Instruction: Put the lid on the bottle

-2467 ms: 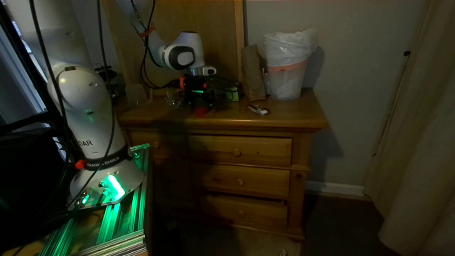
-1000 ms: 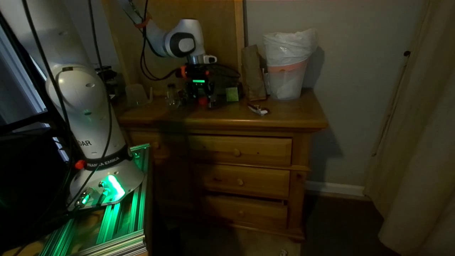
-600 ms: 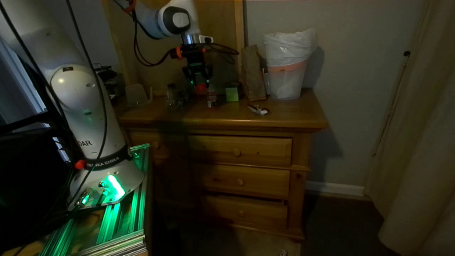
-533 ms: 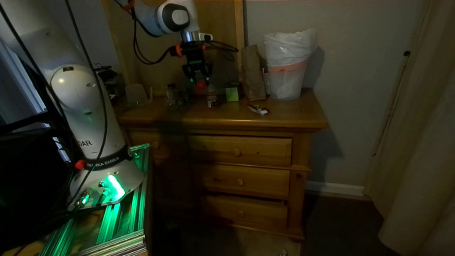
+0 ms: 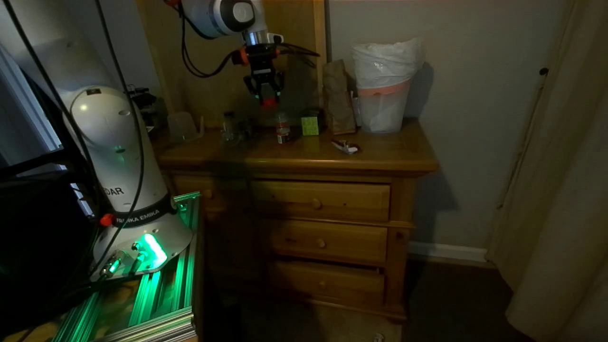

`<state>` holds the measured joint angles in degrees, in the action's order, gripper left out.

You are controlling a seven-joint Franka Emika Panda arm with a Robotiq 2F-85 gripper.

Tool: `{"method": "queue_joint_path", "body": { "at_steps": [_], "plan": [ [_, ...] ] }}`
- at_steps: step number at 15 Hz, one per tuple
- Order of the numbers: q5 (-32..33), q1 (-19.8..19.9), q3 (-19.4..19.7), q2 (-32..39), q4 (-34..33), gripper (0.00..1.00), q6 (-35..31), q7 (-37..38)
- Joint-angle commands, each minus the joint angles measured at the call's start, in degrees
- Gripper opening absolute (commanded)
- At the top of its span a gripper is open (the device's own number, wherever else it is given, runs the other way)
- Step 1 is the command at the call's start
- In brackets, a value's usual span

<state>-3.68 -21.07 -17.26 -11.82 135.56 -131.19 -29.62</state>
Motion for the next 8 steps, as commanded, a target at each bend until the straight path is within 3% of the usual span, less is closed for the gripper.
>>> {"method": "queue_joint_path", "body": {
  "at_steps": [1, 8],
  "plan": [
    [-0.5, -0.6, 1.0, 5.7, -4.7, 0.33, 0.2, -4.5],
    [-0.5, 0.5, -0.3, 12.1, -9.2, 0.33, -0.4, -8.4]
  ]
}}
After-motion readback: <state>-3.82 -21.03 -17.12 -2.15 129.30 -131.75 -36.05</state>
